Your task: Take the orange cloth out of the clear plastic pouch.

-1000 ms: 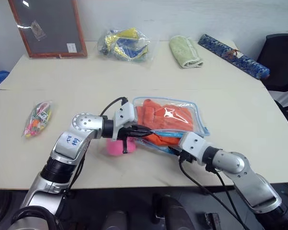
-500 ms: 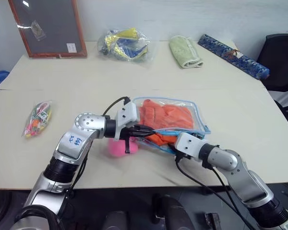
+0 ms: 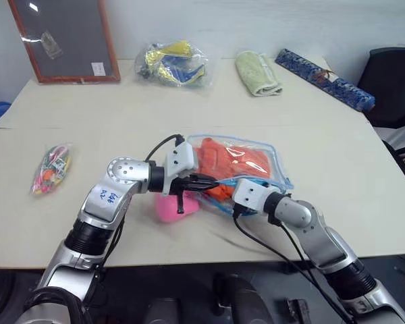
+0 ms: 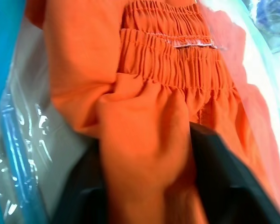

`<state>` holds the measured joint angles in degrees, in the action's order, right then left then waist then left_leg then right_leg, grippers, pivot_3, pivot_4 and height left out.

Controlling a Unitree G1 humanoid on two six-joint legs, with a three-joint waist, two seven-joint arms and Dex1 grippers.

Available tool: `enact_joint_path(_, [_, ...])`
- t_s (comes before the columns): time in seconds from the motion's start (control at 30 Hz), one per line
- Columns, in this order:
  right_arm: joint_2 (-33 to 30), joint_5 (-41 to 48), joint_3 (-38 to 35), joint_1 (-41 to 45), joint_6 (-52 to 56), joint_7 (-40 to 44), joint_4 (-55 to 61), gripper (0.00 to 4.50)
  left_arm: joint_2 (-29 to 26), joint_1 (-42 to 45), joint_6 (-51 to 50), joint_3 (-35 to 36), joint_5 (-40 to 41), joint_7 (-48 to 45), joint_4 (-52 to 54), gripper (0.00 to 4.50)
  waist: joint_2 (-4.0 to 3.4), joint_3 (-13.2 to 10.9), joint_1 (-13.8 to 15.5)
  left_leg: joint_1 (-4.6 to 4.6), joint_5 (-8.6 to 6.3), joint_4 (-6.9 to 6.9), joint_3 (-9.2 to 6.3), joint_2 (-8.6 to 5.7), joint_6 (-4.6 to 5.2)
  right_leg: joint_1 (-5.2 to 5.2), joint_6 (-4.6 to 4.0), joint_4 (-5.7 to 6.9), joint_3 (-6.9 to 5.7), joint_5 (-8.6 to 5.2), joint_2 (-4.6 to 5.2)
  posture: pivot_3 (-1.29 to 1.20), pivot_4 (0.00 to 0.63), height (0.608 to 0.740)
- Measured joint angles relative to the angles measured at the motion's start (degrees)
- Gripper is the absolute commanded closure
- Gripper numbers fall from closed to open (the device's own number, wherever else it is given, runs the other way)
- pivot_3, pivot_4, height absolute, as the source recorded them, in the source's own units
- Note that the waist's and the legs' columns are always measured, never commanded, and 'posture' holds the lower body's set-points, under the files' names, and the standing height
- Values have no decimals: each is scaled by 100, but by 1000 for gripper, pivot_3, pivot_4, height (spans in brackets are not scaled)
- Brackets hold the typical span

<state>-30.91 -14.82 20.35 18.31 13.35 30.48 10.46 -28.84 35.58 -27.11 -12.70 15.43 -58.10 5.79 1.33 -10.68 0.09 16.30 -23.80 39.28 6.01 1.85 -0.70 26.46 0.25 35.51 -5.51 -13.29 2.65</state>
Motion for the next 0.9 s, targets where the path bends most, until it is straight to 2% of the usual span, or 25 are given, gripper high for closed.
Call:
enact_joint_path(0.1, [-5, -21, -8, -90, -101, 8, -17, 4467, 20, 14, 40, 1, -24, 53, -29, 4500, 0, 0, -3, 0, 0, 0, -1, 1, 0, 0, 0, 0, 0, 0, 0, 0, 150, 740])
enact_joint_path(0.33, [-489, 142, -228, -517, -419, 529, 444, 4467, 119, 196, 261, -1, -322, 330, -638, 4500, 2, 1, 10, 3, -1, 0, -4, 1, 1, 0, 1, -4, -3, 0, -4, 0, 150, 740])
enact_joint_path(0.43, [-682, 912, -444, -901, -428, 1192, 913, 4467, 137, 294, 494, 11, -509, 460, -982, 4500, 2, 1, 6, 4, -1, -1, -5, 3, 0, 2, 1, -4, -7, 0, -6, 0, 150, 740])
enact_joint_path(0.63, [-1603, 2176, -765, -1329, -573, 2646, 1667, 4467, 387, 597, 471, 59, -572, 736, -1497, 4500, 4, 0, 11, 8, -2, -1, -11, 1, 2, 2, 2, -8, -16, 1, -5, 0, 150, 740])
enact_joint_path(0.8, [-2417, 2267, -817, -1630, -775, 3332, 1903, 4467, 410, 834, 543, 139, -752, 1083, -1919, 4500, 7, -2, 20, 11, -3, -1, -16, 3, 3, 0, 2, -16, -25, 1, -3, 0, 150, 740])
enact_joint_path(0.9, [-2596, 2180, -825, -1743, -892, 3469, 1900, 4467, 407, 900, 556, 304, -790, 1243, -2068, 4500, 9, -3, 13, 12, -3, -2, -16, 4, 2, 1, 2, -15, -26, 1, -3, 0, 150, 740])
